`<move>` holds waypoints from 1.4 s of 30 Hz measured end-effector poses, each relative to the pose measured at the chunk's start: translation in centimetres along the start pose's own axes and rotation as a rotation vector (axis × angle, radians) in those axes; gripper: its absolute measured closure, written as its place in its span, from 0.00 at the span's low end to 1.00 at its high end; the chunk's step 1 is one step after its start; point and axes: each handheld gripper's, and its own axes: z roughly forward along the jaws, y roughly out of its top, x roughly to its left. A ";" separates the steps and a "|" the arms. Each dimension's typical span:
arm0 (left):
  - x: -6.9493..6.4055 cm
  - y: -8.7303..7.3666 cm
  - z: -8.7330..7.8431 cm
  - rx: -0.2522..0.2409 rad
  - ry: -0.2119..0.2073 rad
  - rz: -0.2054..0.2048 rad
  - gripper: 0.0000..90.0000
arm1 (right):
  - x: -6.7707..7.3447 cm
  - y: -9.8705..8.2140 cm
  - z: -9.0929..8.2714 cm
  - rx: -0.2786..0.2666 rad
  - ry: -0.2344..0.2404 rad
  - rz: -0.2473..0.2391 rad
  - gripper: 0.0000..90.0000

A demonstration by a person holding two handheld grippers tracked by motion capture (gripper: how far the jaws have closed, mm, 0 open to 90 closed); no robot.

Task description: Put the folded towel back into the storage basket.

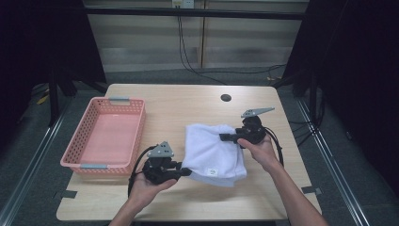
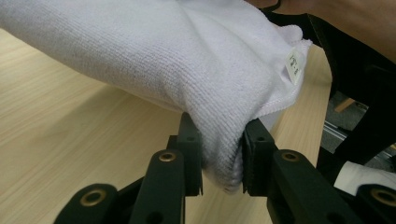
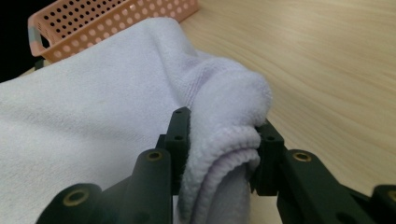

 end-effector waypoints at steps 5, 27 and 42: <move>0.4 -0.1 -1.6 -0.024 0.013 0.002 0.82 | 0.8 1.7 1.0 0.002 0.018 -0.028 0.73; 3.1 0.4 -7.2 -0.117 0.082 -0.066 0.82 | 2.6 7.5 5.5 0.002 0.093 -0.046 0.73; 6.3 -0.1 -12.6 -0.183 0.144 -0.112 0.82 | 5.0 13.2 9.1 0.015 0.122 -0.086 0.74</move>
